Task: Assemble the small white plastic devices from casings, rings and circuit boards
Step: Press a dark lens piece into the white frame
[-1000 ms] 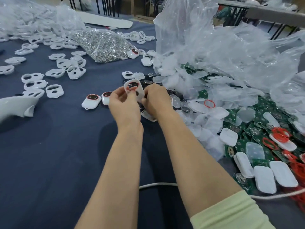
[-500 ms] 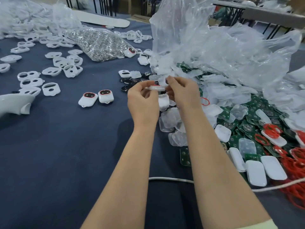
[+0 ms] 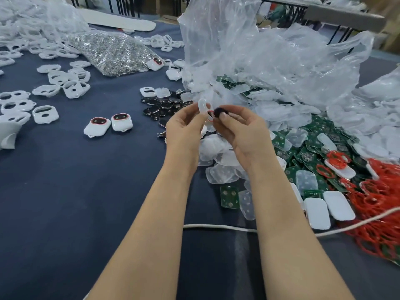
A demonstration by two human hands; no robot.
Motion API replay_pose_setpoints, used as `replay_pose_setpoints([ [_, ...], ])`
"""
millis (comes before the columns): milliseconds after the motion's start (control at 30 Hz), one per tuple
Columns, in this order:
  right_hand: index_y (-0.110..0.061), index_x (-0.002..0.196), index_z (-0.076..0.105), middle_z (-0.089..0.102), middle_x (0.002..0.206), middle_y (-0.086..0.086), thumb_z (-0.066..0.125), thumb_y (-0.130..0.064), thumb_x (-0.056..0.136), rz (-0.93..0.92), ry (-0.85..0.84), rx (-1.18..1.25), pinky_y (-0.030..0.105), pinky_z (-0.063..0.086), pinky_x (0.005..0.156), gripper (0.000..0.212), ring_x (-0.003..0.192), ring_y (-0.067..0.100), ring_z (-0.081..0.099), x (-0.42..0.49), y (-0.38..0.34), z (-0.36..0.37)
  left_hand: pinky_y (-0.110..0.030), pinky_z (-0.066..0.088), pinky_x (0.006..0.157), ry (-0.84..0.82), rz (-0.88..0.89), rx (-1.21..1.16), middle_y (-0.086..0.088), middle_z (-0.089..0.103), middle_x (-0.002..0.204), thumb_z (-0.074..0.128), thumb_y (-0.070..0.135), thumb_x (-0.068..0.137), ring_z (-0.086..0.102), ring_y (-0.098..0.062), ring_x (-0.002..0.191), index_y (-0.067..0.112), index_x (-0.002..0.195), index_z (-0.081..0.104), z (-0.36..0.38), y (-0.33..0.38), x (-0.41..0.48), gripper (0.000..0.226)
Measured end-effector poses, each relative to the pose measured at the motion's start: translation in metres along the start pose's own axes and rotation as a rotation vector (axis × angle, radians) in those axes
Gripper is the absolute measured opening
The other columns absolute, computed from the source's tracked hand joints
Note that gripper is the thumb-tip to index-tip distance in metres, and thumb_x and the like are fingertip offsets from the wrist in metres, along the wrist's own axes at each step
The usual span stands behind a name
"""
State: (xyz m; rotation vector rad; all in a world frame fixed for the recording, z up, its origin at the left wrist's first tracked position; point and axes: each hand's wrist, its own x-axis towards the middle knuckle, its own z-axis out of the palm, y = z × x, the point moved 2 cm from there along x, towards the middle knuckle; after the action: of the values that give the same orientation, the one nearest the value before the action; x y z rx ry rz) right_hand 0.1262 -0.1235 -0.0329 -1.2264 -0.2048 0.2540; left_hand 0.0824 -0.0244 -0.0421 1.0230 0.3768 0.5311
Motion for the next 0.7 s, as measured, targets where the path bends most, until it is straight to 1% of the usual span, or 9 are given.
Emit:
replay_pose_setpoints([
  [100,-0.007,0.088,0.062,0.066,0.080,0.009,0.056,0.007,0.089,-0.028,0.008,-0.018,0.018,0.055,0.066,0.016,0.062,0.009,0.066,-0.0010,-0.0016,0.0012,-0.022,0.054,0.078,-0.039,-0.072,-0.203,-0.009,0.068,0.085,0.054,-0.009,0.090,0.064,-0.014,0.075,0.002,0.100,0.060,-0.0004,0.0010,0.0014,0.016],
  [167,-0.009,0.089,0.063,0.064,0.077,0.008,0.058,0.005,0.090,-0.051,0.040,-0.066,0.018,0.054,0.063,0.015,0.060,0.009,0.062,-0.0017,-0.0024,0.0003,-0.016,0.054,0.070,-0.075,-0.087,-0.257,-0.004,0.070,0.081,0.054,-0.005,0.092,0.065,-0.008,0.069,0.004,0.098,0.059,0.0000,0.0006,0.0010,0.012],
  [233,-0.014,0.088,0.063,0.062,0.073,0.004,0.059,0.001,0.090,-0.070,0.092,-0.118,0.018,0.052,0.059,0.015,0.057,0.007,0.057,-0.0023,-0.0033,-0.0015,-0.016,0.050,0.070,-0.078,-0.082,-0.158,-0.002,0.067,0.089,0.056,0.000,0.094,0.063,-0.005,0.074,0.010,0.099,0.057,0.0004,-0.0011,0.0009,0.011],
  [300,-0.019,0.086,0.064,0.061,0.064,-0.002,0.061,-0.004,0.090,-0.076,0.149,-0.155,0.017,0.048,0.051,0.017,0.048,0.004,0.052,-0.0030,-0.0043,-0.0041,-0.023,0.046,0.073,-0.061,-0.046,-0.006,0.005,0.062,0.088,0.057,0.005,0.094,0.058,-0.004,0.076,0.018,0.093,0.055,-0.0007,-0.0029,0.0016,0.013],
  [400,-0.023,0.084,0.065,0.060,0.059,-0.006,0.062,-0.007,0.090,-0.064,0.187,-0.165,0.017,0.043,0.047,0.018,0.043,0.003,0.049,-0.0030,-0.0058,-0.0066,-0.024,0.050,0.075,-0.047,0.042,0.102,0.003,0.059,0.087,0.055,0.000,0.094,0.055,-0.007,0.075,0.020,0.084,0.053,-0.0028,-0.0024,0.0021,0.022],
  [467,-0.024,0.083,0.065,0.060,0.059,-0.005,0.062,-0.007,0.090,-0.063,0.192,-0.163,0.017,0.043,0.046,0.018,0.044,0.003,0.048,-0.0028,-0.0064,-0.0069,-0.022,0.053,0.076,-0.033,0.081,0.154,-0.003,0.061,0.092,0.052,-0.005,0.093,0.061,-0.014,0.082,0.018,0.080,0.053,-0.0045,-0.0024,0.0018,0.026],
  [567,-0.022,0.084,0.065,0.061,0.059,-0.004,0.061,-0.007,0.090,-0.069,0.192,-0.162,0.017,0.044,0.047,0.016,0.046,0.005,0.050,-0.0020,-0.0059,-0.0072,-0.021,0.055,0.073,-0.019,0.091,0.198,-0.002,0.065,0.082,0.042,-0.008,0.094,0.070,-0.013,0.078,0.014,0.080,0.057,-0.0045,-0.0021,0.0009,0.030],
  [633,-0.018,0.085,0.064,0.063,0.063,-0.001,0.061,-0.007,0.091,-0.063,0.174,-0.129,0.018,0.048,0.051,0.013,0.050,0.006,0.055,-0.0012,-0.0052,-0.0066,-0.025,0.056,0.076,0.018,0.092,0.234,0.000,0.067,0.085,0.041,-0.005,0.092,0.069,-0.012,0.076,0.011,0.077,0.062,-0.0033,-0.0025,0.0018,0.030],
  [700,-0.015,0.085,0.063,0.064,0.067,0.001,0.061,-0.008,0.091,-0.051,0.154,-0.084,0.018,0.051,0.055,0.010,0.055,0.007,0.059,0.0002,-0.0039,-0.0048,-0.034,0.057,0.082,0.041,0.118,0.312,-0.004,0.068,0.087,0.049,0.007,0.092,0.067,-0.022,0.085,0.011,0.078,0.065,-0.0031,-0.0044,0.0026,0.022],
])
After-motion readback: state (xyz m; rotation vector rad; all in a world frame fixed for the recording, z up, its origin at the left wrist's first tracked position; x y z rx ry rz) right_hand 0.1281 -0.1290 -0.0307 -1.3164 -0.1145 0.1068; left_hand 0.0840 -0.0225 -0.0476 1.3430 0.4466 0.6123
